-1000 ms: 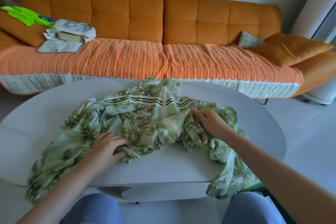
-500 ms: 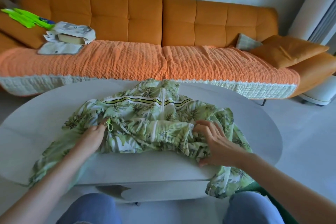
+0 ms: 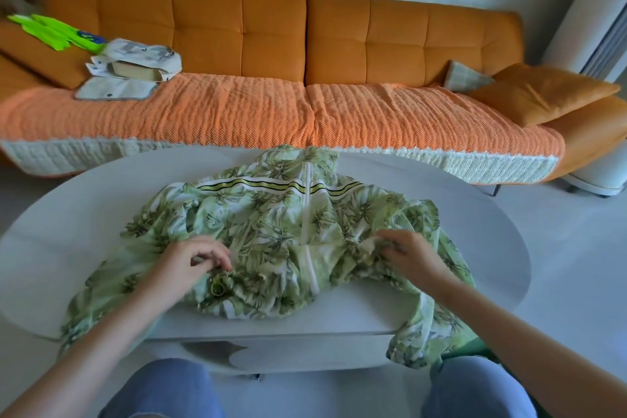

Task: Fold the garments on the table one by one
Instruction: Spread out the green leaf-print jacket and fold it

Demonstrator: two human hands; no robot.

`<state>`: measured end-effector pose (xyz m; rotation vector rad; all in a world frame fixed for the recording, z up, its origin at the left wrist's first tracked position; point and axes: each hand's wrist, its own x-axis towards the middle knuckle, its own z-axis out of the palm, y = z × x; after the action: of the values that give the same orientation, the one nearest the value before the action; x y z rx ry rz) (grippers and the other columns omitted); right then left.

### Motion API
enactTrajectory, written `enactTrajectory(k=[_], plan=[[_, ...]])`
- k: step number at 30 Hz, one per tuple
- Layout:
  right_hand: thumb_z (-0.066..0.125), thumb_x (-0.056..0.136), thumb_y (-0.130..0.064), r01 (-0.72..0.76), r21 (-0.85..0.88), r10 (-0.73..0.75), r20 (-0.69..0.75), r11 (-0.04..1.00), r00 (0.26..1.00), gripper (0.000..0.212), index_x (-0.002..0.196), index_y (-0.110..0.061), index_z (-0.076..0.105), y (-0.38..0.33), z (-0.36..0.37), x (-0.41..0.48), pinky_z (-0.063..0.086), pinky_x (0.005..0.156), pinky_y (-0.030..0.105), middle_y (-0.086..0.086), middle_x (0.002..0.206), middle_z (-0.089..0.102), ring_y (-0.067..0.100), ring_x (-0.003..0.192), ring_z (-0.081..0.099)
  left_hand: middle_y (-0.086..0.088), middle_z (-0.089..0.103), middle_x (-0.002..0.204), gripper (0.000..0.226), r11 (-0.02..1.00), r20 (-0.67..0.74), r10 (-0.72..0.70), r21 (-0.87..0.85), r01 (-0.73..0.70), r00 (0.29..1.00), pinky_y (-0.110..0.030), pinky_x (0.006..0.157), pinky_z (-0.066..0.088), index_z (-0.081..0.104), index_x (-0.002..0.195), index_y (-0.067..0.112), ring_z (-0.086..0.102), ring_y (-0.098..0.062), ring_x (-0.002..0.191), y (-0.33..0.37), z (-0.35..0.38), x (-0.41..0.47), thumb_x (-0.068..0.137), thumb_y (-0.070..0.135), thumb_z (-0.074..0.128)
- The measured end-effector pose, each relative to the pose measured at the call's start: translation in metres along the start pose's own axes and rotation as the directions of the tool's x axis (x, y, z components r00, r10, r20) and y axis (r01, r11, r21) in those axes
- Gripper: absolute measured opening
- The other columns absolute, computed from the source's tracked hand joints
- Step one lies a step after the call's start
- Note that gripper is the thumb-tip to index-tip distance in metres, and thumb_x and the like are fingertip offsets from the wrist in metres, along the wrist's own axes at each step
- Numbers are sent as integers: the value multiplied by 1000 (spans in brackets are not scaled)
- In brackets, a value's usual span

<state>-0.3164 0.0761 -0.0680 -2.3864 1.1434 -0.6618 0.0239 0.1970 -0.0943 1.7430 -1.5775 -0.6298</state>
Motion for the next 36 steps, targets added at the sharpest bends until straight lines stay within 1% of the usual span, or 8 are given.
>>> enactTrajectory(k=[4, 8, 14, 18, 23, 26, 30, 36], plan=[[66, 67, -68, -485, 434, 389, 295, 759, 873, 63, 80, -6, 57, -5, -24, 11, 48, 63, 28, 8, 67, 58, 21, 59, 56, 8, 67, 94, 32, 988, -188, -88, -140, 62, 978, -36, 96, 43, 68, 74, 20, 61, -15, 96, -2, -7, 3, 82, -9, 58], [31, 65, -90, -480, 92, 338, 597, 872, 728, 95, 117, -15, 61, -15, -45, 6, 27, 113, 41, 2, 131, 55, 19, 122, 52, 7, 69, 90, 23, 976, -22, -174, -139, 169, 985, -30, 84, 49, 63, 89, 23, 63, -15, 94, 1, -13, 8, 90, 2, 54], [28, 65, -91, -273, 241, 216, 235, 932, 948, 94, 108, -17, 66, 7, -29, 16, 44, 103, 40, -1, 106, 70, 11, 100, 65, 8, 66, 111, 20, 993, -61, -64, 98, 70, 996, -16, 47, 47, 57, 109, 36, 57, -7, 51, 16, -7, 7, 94, 30, 46], [19, 71, -86, -217, -256, 314, 439, 942, 842, 88, 147, -41, 16, 20, -4, 12, 18, 114, 54, -8, 156, 15, 25, 143, 20, 12, 4, 155, 67, 848, 269, -172, 530, 4, 948, -49, 114, 15, 17, 141, 49, 21, -20, 142, 20, 24, 16, 78, 71, 16], [-3, 55, -93, -204, -520, 457, 421, 829, 784, 99, 142, -48, -18, 43, 17, 9, -1, 114, 54, -11, 154, -20, 33, 144, -6, 8, -36, 144, 97, 679, 218, -334, 731, 74, 917, -66, 107, -6, -25, 135, 47, -25, -24, 139, -8, 38, 29, 47, 88, -18], [-20, 32, -97, -276, -558, 517, 334, 783, 788, 122, 143, -47, -17, 59, 19, 23, -2, 114, 53, -8, 156, -17, 35, 143, -9, 9, -32, 148, 82, 689, 97, -356, 699, 191, 930, -67, 107, -6, -22, 138, 47, -23, -24, 140, -24, 32, 39, 66, 83, -5], [1, 67, -84, -324, -550, 542, 295, 770, 787, 90, 145, -43, -14, 62, 23, 43, -3, 113, 57, -4, 158, -12, 37, 144, -5, 7, -19, 154, 72, 656, 59, -430, 706, 266, 901, -66, 108, 0, -9, 145, 43, -14, -27, 143, -21, 28, 64, 83, 75, 8], [5, 77, -74, -80, -491, 198, 193, 868, 961, 80, 148, -39, 1, 11, 22, 24, -17, 110, 46, -10, 155, -18, 22, 142, -20, 7, 24, 153, 49, 872, -29, 6, 489, 9, 1000, -41, 118, 12, 36, 141, 29, 17, -16, 143, 34, 43, 42, 95, 48, 36]])
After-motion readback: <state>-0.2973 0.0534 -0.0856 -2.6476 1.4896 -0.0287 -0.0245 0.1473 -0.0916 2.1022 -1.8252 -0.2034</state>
